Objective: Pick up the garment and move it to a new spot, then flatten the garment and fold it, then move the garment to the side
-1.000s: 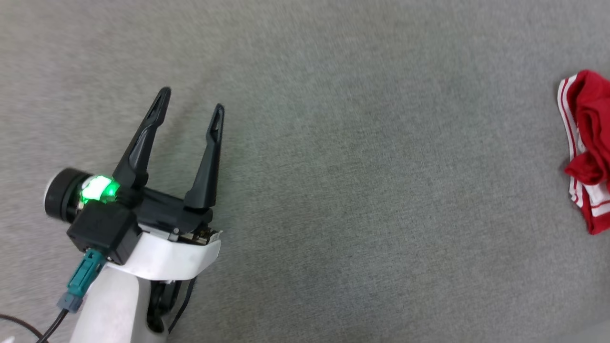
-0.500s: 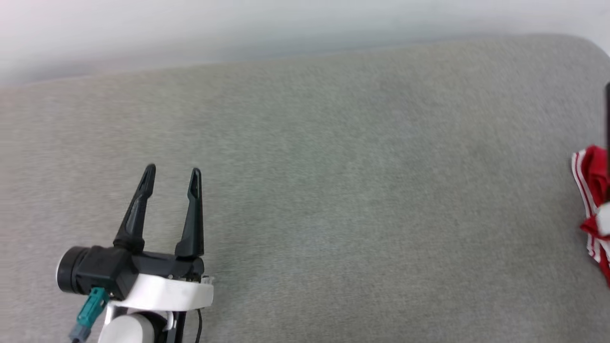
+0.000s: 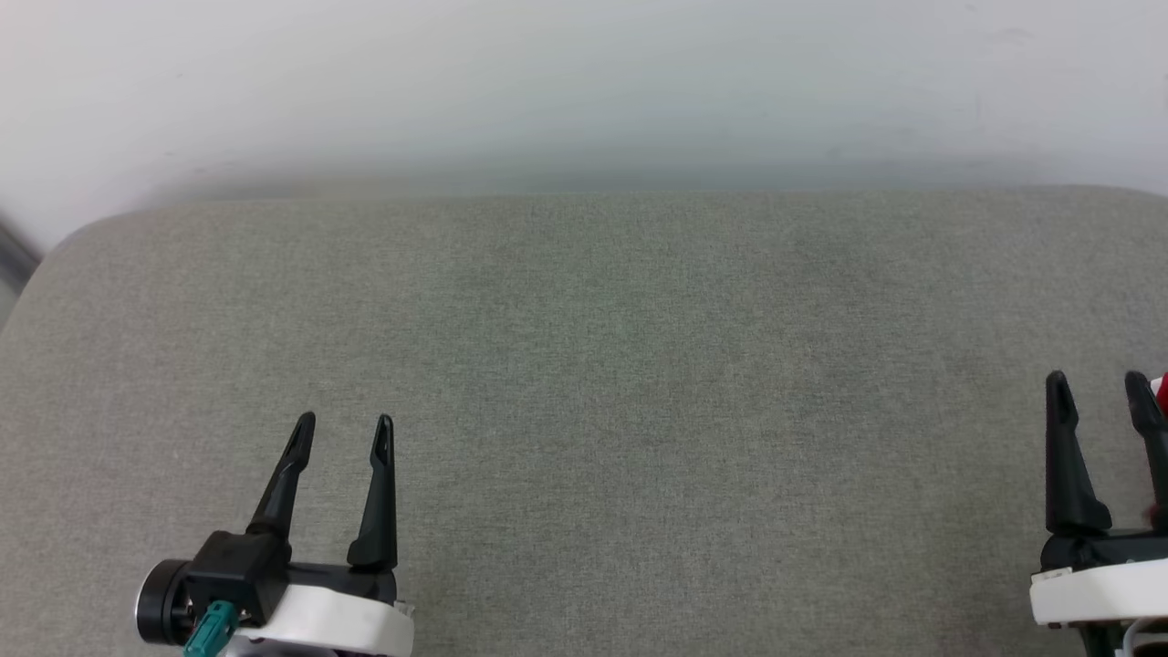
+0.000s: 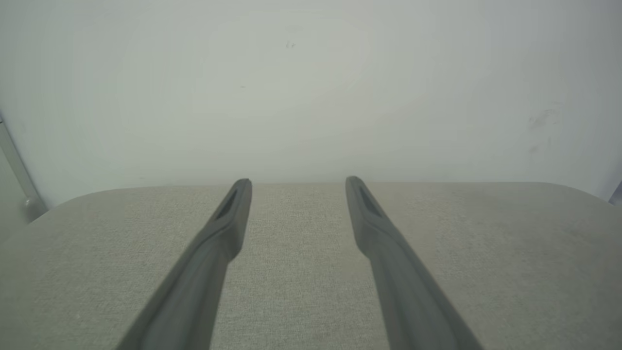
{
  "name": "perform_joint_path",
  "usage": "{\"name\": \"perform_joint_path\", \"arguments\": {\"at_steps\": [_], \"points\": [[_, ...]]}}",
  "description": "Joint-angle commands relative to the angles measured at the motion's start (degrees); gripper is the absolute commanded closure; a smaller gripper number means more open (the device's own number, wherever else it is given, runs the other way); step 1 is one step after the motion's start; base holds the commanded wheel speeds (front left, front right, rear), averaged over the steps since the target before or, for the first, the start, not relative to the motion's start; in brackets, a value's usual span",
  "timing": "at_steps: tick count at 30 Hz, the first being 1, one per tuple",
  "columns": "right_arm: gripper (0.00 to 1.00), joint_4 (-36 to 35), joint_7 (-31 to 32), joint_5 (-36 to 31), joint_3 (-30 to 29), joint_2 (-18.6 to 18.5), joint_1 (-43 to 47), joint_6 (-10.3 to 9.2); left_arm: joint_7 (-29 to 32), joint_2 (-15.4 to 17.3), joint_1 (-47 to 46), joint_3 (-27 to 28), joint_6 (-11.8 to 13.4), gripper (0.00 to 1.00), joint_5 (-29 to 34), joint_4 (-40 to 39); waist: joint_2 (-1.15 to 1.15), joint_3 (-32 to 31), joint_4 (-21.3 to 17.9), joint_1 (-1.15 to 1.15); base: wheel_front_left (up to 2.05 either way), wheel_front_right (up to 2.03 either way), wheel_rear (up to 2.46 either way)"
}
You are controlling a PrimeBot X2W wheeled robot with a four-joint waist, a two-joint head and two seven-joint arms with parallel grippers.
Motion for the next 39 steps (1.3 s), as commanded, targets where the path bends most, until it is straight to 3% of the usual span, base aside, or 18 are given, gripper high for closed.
{"name": "perform_joint_path", "arguments": {"at_steps": [1,29,30,34,39], "points": [[0.0,0.8,-0.8,0.3,-0.3,1.2,1.0,-0.03,-0.1,-0.2,0.8,0.2,-0.3,0.0,0.7,0.3,0.0,-0.4,0.2,0.01,0.0,0.0,0.0],[0.0,3.7,-3.2,-0.7,2.1,1.3,0.0,-0.03,-0.1,-1.6,1.6,2.2,-0.3,0.0,2.4,-1.4,0.0,-0.5,0.0,0.01,0.0,0.0,0.0],[1.0,3.9,-3.0,-0.9,2.1,1.4,0.0,-0.01,0.0,-1.5,1.6,2.0,-0.5,1.0,2.4,-1.3,0.0,-0.5,0.0,0.01,0.0,0.0,0.0],[1.0,5.6,-2.8,0.0,2.5,2.0,0.7,-0.01,0.1,-1.6,2.2,1.8,-0.5,1.0,1.5,0.4,0.0,-0.6,0.0,0.01,0.0,0.0,0.0],[1.0,6.4,-1.5,5.6,2.5,2.3,0.2,-0.01,1.3,-1.3,1.7,1.9,-0.5,1.0,-5.0,1.1,0.0,-0.7,0.0,0.01,0.0,0.0,0.0]]}}
